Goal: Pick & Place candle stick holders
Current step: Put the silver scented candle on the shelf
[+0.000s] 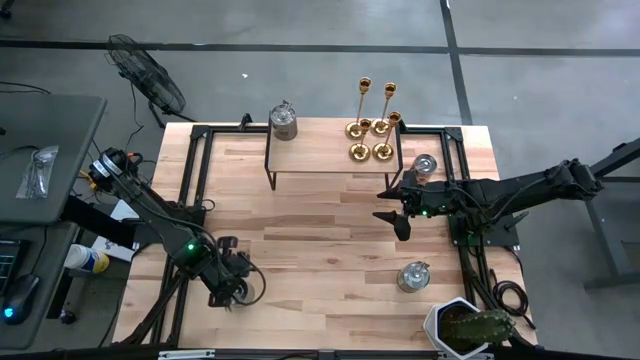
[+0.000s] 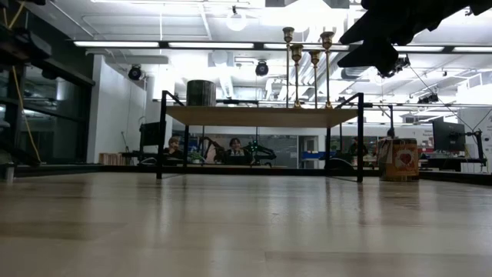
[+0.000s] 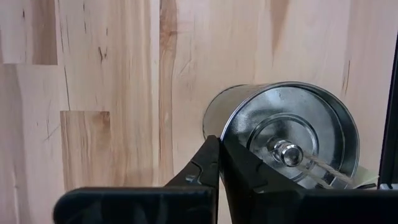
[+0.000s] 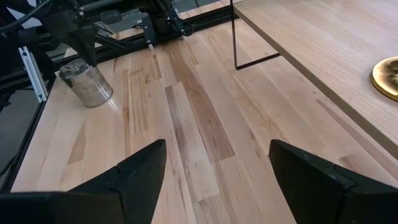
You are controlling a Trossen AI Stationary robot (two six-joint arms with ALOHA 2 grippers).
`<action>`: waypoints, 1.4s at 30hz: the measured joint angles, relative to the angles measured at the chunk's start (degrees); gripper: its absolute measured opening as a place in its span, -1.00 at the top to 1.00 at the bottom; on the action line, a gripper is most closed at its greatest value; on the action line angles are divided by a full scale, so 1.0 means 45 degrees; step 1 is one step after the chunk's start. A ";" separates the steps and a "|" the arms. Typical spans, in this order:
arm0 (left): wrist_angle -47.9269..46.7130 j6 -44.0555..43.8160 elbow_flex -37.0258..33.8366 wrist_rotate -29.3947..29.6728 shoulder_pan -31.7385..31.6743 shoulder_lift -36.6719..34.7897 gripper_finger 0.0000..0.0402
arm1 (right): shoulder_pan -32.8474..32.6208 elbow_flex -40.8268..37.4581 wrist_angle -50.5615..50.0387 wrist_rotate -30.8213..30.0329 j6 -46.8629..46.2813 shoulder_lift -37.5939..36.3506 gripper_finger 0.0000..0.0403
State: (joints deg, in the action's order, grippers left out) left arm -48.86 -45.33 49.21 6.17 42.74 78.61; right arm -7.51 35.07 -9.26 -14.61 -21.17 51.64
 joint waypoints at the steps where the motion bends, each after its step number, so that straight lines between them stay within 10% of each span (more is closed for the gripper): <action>1: -0.0002 -0.0122 0.0000 -0.0008 0.0000 0.0000 1.00 | 0.0000 0.0000 0.0000 0.0000 0.0005 0.0000 -0.38; 42: -0.1948 -0.1896 0.2267 0.0042 -0.1423 -0.0243 1.00 | 0.0000 0.0000 0.0000 0.0000 0.0005 0.0005 -0.38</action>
State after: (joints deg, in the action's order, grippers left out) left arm -57.63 -53.87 59.41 6.36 36.34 77.52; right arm -7.51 35.07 -9.26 -14.61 -21.15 51.66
